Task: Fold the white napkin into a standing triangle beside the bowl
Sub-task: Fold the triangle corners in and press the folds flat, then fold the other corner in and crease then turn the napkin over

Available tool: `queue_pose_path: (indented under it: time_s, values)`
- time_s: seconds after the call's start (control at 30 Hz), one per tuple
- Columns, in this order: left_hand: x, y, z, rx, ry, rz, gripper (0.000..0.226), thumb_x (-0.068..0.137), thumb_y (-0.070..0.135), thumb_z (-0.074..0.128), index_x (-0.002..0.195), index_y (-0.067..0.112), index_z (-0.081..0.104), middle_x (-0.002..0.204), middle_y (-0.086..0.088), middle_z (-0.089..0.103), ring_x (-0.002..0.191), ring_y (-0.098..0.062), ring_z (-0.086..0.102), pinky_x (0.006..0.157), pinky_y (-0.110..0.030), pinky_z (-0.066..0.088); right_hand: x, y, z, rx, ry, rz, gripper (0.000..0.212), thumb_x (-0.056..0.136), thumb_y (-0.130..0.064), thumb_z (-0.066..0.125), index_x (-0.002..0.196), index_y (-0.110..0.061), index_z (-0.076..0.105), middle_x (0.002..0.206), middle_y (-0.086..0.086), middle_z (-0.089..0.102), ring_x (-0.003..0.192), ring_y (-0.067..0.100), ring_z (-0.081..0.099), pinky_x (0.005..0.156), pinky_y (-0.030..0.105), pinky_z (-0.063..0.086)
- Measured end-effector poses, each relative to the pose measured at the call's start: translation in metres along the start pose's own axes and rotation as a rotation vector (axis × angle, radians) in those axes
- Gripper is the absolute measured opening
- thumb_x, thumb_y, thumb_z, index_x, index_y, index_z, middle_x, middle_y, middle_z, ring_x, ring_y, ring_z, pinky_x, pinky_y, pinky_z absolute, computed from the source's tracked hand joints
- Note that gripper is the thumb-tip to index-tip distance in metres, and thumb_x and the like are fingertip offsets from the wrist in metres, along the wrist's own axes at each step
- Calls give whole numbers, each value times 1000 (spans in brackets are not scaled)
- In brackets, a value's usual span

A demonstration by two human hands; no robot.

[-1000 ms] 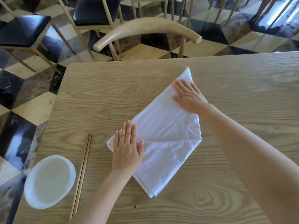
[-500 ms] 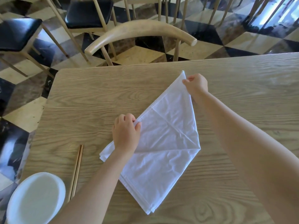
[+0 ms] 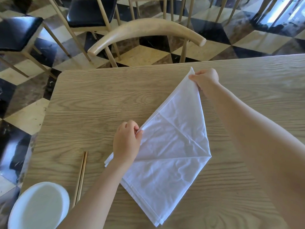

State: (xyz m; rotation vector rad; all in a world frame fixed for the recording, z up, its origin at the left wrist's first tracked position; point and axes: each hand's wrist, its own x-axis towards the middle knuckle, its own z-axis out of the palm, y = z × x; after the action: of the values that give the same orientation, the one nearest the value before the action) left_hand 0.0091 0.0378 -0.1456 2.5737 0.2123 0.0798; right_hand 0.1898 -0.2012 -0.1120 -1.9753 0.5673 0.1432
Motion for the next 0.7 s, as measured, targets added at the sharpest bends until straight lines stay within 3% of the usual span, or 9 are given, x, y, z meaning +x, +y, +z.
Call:
queue_pose_path:
  time_s: [0.07, 0.17, 0.3, 0.4, 0.6, 0.7]
  values:
    - [-1, -2, -2, -11, 7, -20, 10, 84, 14, 62, 81, 10, 53, 78, -3, 55, 79, -21, 48, 63, -29, 35, -1, 3, 3, 4, 11, -4, 13, 77, -18, 68, 83, -6, 67, 81, 5, 61, 70, 18, 57, 59, 26, 50]
    - [-3, -1, -3, -42, 25, -61, 11, 84, 12, 62, 78, 11, 52, 74, -1, 53, 78, -20, 47, 63, -28, 32, -1, 6, 5, 12, 24, -2, 18, 78, -21, 69, 89, -6, 68, 86, 3, 65, 75, 17, 63, 67, 30, 56]
    - [-1, -3, -3, -37, 17, -91, 13, 85, 13, 61, 77, 12, 51, 76, -2, 54, 78, -19, 48, 62, -28, 31, -1, 5, 3, 25, 38, -10, 14, 77, -21, 70, 83, -9, 66, 75, -3, 60, 68, 12, 58, 60, 25, 52]
    - [-2, -6, -4, -36, 39, -106, 11, 85, 14, 61, 78, 11, 53, 78, -4, 56, 77, -21, 48, 62, -30, 35, -1, 5, 4, 14, 48, -20, 18, 77, -21, 71, 87, -7, 66, 72, -5, 57, 68, 12, 57, 65, 28, 53]
    - [-10, -11, -5, 167, 90, 78, 13, 84, 15, 64, 87, 5, 55, 75, -9, 55, 70, -27, 51, 56, -34, 37, 0, 2, 7, -12, 27, -36, 22, 78, -26, 67, 87, -6, 66, 84, 3, 62, 74, 16, 59, 72, 35, 56]
    - [-20, -18, -4, 242, 171, 107, 21, 83, 15, 64, 100, 5, 59, 85, -14, 58, 78, -33, 55, 63, -40, 44, -1, 1, 7, -8, 30, -57, 21, 80, -27, 66, 86, -7, 67, 85, 3, 63, 75, 17, 59, 73, 34, 56]
